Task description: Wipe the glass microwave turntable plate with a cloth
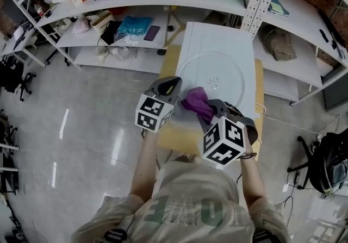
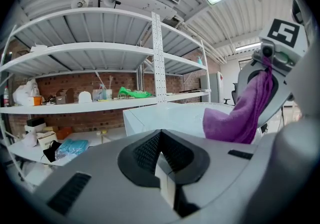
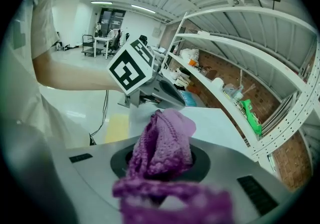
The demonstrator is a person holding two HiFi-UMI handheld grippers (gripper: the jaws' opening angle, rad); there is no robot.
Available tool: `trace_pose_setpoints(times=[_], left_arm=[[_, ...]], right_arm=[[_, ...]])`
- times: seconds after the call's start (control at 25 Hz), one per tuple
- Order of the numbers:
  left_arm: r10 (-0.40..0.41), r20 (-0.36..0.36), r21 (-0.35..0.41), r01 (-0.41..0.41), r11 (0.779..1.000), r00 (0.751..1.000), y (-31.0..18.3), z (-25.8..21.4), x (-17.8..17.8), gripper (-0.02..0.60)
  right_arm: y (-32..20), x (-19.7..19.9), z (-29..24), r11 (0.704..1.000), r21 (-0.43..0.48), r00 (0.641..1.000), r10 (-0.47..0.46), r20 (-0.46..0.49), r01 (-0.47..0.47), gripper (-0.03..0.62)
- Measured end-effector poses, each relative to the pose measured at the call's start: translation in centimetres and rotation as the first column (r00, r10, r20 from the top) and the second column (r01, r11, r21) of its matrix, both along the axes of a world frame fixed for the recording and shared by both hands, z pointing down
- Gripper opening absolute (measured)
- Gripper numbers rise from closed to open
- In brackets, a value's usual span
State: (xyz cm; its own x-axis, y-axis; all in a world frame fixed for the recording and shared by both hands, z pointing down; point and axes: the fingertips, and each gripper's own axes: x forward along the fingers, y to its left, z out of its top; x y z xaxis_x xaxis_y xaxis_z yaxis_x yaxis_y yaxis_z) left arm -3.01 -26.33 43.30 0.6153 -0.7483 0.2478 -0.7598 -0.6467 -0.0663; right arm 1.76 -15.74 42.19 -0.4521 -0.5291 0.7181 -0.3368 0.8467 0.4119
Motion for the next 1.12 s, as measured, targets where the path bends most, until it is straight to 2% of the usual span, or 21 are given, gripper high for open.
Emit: trace_pose_setpoints(times=[0.24,0.48,0.72,0.92,1.12], left_arm=[[-0.003,-0.013,0.0,0.003,1.0,1.0,0.2,0.3,-0.1,0.002],[-0.004,-0.019,-0.001,0.004,1.0,1.0,0.4,0.4,-0.2,0.002],[-0.002,-0.031,-0.002,0.002,1.0,1.0,0.2,0.2,0.1,0.002],[0.001,-0.03,-0.001,-0.001,1.0,1.0,0.3,0.1,0.3,0.002],[0.002,-0.027,-0.001,-0.002,1.0,1.0,0.1,0.1,0.2,0.002]], right_arm=[[-0.4,0.1,-0.3,1.0,0.021,1.0,-0.001,-0.005,0.001,0.049],[-6.2,2.7,-2.3,0.988,0.11,0.993,0.114,-0.007,-0.113,0.049],[-13.5,5.2,-2.3,0.965,0.147,0.974,0.224,-0.03,-0.217,0.049],[-17.1,5.8,-2.2,0.955,0.159,0.966,0.257,-0.021,-0.251,0.049],[-18.1,5.8,-1.7,0.955,0.146,0.964,0.264,-0.023,-0.258,0.049]])
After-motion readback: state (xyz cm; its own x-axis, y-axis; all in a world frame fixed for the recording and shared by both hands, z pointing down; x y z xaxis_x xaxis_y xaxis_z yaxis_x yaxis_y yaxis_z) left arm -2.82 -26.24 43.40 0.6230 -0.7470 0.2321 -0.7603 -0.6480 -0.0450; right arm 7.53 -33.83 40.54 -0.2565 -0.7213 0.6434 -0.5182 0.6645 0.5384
